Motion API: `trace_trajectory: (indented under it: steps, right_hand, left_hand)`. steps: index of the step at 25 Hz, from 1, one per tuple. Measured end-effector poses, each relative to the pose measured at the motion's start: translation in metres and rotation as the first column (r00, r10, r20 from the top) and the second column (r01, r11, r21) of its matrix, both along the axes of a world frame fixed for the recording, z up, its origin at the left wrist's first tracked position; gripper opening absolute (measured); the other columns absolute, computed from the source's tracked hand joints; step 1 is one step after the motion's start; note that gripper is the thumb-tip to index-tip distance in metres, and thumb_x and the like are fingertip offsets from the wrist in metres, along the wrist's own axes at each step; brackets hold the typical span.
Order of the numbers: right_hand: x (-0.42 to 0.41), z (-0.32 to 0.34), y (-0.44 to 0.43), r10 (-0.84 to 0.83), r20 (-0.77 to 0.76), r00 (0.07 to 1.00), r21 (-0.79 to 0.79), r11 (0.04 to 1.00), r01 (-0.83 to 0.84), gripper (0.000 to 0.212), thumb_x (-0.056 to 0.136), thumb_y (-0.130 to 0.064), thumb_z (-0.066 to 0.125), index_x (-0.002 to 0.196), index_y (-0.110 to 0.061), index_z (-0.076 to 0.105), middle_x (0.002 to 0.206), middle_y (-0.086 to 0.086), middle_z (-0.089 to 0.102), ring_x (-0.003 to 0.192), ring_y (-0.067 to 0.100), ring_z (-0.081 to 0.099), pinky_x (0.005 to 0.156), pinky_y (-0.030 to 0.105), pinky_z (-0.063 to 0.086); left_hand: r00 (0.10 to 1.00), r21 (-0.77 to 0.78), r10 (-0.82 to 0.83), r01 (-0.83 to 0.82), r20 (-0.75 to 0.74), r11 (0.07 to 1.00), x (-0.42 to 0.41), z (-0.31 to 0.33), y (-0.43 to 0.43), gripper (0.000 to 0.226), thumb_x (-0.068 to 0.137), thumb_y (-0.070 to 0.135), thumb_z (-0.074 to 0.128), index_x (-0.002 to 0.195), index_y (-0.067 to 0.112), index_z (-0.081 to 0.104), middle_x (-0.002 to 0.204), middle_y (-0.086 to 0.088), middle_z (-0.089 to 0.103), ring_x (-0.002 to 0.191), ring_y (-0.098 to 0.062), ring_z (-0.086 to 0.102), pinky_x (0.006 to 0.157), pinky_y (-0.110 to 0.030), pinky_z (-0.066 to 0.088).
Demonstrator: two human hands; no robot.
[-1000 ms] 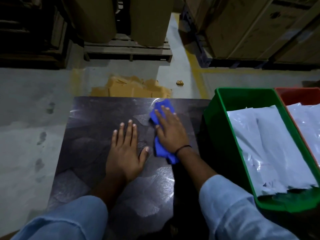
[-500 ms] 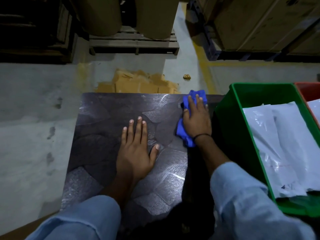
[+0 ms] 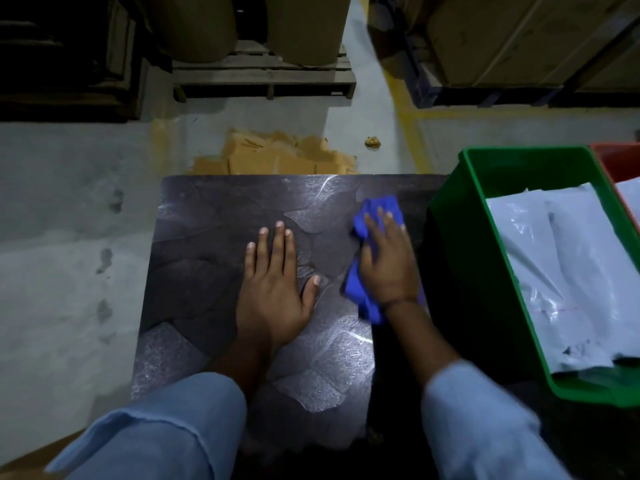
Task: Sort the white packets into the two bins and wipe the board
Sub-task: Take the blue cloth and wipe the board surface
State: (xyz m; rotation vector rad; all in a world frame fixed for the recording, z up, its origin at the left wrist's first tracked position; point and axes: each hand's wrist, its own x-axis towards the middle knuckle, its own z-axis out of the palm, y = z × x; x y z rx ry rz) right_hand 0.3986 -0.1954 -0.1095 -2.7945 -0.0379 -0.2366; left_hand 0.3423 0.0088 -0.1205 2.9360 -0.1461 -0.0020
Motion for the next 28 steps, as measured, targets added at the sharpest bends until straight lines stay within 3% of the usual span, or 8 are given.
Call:
trace_trajectory:
  steps: [4, 7, 11, 15, 18, 20, 24, 28]
  right_hand:
    - [0.055, -0.002, 0.03, -0.066, -0.078, 0.995, -0.007, 0.998, 0.066, 0.06, 0.085, -0.027, 0.037, 0.141, -0.012, 0.052, 0.152, 0.019, 0.042, 0.143, 0.033, 0.036, 0.12, 0.048, 0.024]
    - [-0.039, 0.001, 0.021, 0.188, -0.039, 0.981, -0.011, 0.982, -0.188, 0.059, 0.088, -0.024, 0.042, 0.146, -0.015, 0.046, 0.158, 0.012, 0.036, 0.148, 0.027, 0.03, 0.121, 0.048, 0.022]
    - [-0.116, 0.008, -0.005, 0.199, -0.065, 0.978, -0.01, 0.98, -0.2, 0.059, 0.09, -0.021, 0.047, 0.149, -0.017, 0.043, 0.16, 0.008, 0.032, 0.15, 0.022, 0.026, 0.122, 0.048, 0.022]
    - [-0.02, -0.002, -0.002, 0.015, -0.021, 1.0, -0.028, 0.999, -0.015, 0.058, 0.089, -0.028, 0.039, 0.144, -0.015, 0.049, 0.155, 0.014, 0.039, 0.146, 0.03, 0.033, 0.121, 0.047, 0.023]
    - [0.081, -0.003, 0.021, -0.173, -0.097, 0.98, -0.024, 0.985, 0.171, 0.06, 0.089, -0.032, 0.036, 0.146, -0.015, 0.045, 0.158, 0.015, 0.034, 0.148, 0.029, 0.028, 0.122, 0.045, 0.019]
    - [0.096, -0.001, 0.05, -0.152, -0.115, 0.982, -0.015, 0.988, 0.152, 0.059, 0.091, -0.029, 0.041, 0.148, -0.014, 0.042, 0.159, 0.016, 0.03, 0.149, 0.03, 0.024, 0.122, 0.046, 0.016]
    - [-0.022, -0.001, 0.05, 0.125, -0.037, 0.991, -0.003, 0.992, -0.125, 0.06, 0.091, -0.027, 0.043, 0.149, -0.015, 0.042, 0.16, 0.011, 0.03, 0.15, 0.027, 0.024, 0.123, 0.046, 0.018]
    - [-0.075, -0.001, 0.011, 0.052, -0.053, 0.997, 0.006, 0.999, -0.052, 0.059, 0.091, -0.027, 0.041, 0.149, -0.017, 0.042, 0.16, 0.008, 0.032, 0.151, 0.023, 0.022, 0.123, 0.046, 0.018]
  left_hand:
    - [1.0, -0.005, -0.006, 0.007, 0.016, 1.0, -0.001, -0.001, -0.001, 0.083, 0.099, 0.059, 0.03, 0.16, 0.003, 0.017, 0.17, -0.014, 0.006, 0.157, -0.033, 0.001, 0.125, -0.053, 0.011]
    - [1.0, -0.027, -0.009, 0.009, 0.0, 1.0, -0.004, 0.004, 0.0, 0.083, 0.099, 0.058, 0.031, 0.16, 0.003, 0.017, 0.17, -0.015, 0.006, 0.157, -0.033, 0.002, 0.125, -0.053, 0.011]
    - [1.0, -0.034, -0.005, 0.004, -0.028, 0.999, -0.003, 0.007, -0.001, 0.084, 0.099, 0.061, 0.027, 0.16, 0.003, 0.015, 0.17, -0.014, 0.005, 0.157, -0.033, 0.001, 0.125, -0.053, 0.01]
    - [1.0, -0.021, -0.008, 0.008, 0.003, 1.0, -0.002, 0.002, -0.001, 0.084, 0.099, 0.06, 0.028, 0.16, 0.004, 0.014, 0.17, -0.014, 0.005, 0.157, -0.033, 0.0, 0.125, -0.052, 0.01]
    - [0.999, -0.017, -0.001, 0.002, 0.055, 1.0, -0.002, -0.008, 0.001, 0.084, 0.099, 0.06, 0.028, 0.16, 0.003, 0.016, 0.17, -0.014, 0.006, 0.157, -0.033, 0.002, 0.125, -0.052, 0.011]
    - [0.998, -0.006, -0.006, 0.006, 0.065, 1.0, -0.002, -0.008, 0.0, 0.083, 0.099, 0.059, 0.03, 0.16, 0.003, 0.017, 0.169, -0.014, 0.008, 0.157, -0.033, 0.003, 0.125, -0.052, 0.012]
    - [0.999, 0.002, -0.027, 0.027, 0.046, 1.0, -0.002, -0.006, 0.001, 0.083, 0.097, 0.055, 0.033, 0.159, 0.001, 0.019, 0.169, -0.016, 0.009, 0.156, -0.036, 0.006, 0.124, -0.054, 0.014]
    - [0.999, -0.011, 0.002, -0.002, 0.034, 1.0, -0.002, -0.004, 0.001, 0.083, 0.1, 0.06, 0.027, 0.16, 0.003, 0.015, 0.17, -0.013, 0.004, 0.157, -0.033, 0.001, 0.125, -0.052, 0.011]
